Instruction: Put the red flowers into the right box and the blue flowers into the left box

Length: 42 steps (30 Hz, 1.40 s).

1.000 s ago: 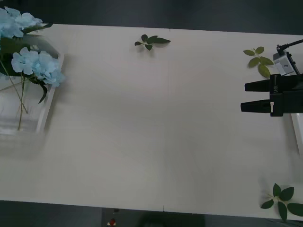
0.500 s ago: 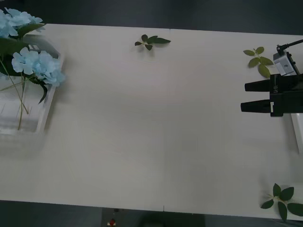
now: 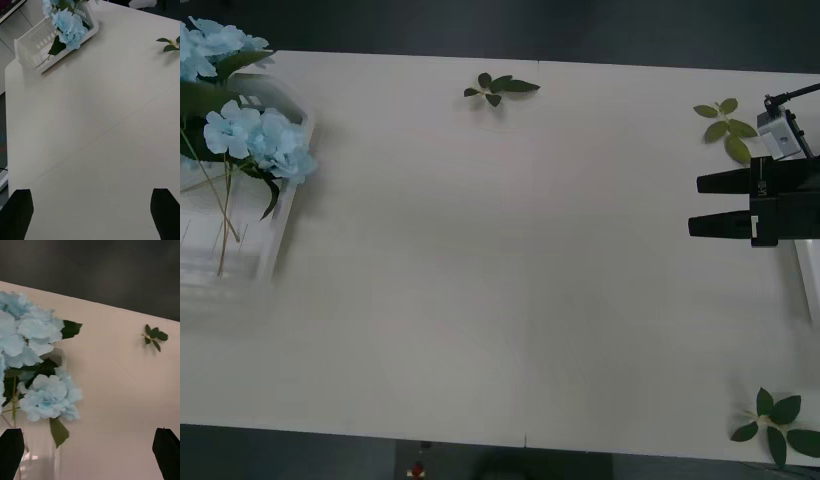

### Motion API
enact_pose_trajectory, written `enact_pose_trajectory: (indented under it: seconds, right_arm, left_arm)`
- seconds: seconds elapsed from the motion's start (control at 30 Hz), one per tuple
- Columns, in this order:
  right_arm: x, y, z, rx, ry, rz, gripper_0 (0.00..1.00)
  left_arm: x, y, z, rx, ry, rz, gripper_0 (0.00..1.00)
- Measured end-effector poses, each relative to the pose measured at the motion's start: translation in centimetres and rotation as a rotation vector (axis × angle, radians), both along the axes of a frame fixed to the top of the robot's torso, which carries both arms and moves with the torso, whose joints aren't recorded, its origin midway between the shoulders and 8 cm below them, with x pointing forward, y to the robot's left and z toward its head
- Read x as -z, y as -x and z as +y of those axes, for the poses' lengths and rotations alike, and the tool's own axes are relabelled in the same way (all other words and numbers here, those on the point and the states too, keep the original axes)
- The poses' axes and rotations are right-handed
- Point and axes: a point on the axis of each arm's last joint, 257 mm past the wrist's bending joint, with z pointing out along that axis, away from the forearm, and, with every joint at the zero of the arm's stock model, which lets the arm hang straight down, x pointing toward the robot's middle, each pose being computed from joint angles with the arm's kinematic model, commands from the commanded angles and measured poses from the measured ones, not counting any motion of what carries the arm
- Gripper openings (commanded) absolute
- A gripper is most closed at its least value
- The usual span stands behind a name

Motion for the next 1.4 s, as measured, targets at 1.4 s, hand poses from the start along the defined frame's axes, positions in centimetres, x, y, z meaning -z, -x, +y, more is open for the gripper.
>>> enact_pose_trajectory:
  seconds: [1.4]
  right_arm:
    - [0.0, 0.0, 0.0, 0.000, 0.000, 0.000, 0.91]
  left_arm:
    - [16.6, 13.6, -30.7, 1.082, -0.694, -0.134, 1.00]
